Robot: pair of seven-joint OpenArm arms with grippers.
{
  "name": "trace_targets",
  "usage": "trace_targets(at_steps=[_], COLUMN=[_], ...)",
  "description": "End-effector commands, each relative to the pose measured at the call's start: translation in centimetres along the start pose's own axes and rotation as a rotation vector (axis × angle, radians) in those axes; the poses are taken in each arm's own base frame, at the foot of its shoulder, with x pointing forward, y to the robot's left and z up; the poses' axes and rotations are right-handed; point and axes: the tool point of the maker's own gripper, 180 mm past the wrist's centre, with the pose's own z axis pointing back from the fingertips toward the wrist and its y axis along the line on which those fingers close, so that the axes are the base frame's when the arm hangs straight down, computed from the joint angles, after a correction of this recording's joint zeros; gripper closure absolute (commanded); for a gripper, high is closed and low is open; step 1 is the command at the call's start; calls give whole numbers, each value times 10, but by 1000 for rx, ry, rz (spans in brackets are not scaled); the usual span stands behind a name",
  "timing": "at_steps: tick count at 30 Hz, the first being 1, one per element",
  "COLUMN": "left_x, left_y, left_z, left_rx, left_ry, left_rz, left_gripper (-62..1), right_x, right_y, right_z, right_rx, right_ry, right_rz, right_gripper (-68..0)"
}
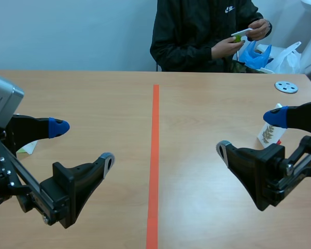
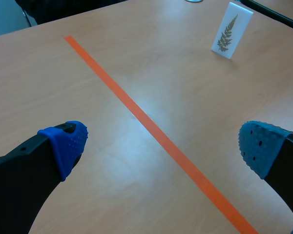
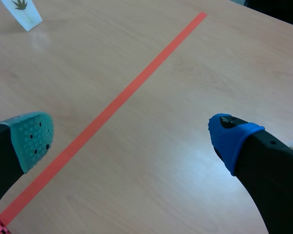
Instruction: Sort the leaf by its shape. The table is split by an orange tape line. A compound leaf with several leaflets goes to the left side, a simple leaf with one blade goes to the right side. Return to the home posture when a red brick is placed on the table.
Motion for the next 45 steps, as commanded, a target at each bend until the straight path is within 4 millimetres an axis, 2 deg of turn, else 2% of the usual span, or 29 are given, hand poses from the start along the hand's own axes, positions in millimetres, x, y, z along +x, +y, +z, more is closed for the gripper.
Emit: trace_targets(at_steps=[1, 45], left_x=[8, 14], left_y=[-1, -5], left_z=[0, 1], left_rx=[-3, -23], left_ry=[-32, -65], left_rz=[3, 1], left_gripper=[-623, -623], right_x=[8, 8], right_y=[-1, -1], right_z=[-1, -1], right_rx=[2, 2], right_ry=[-31, -31], right_rz=[5, 5], right_gripper=[-679, -679])
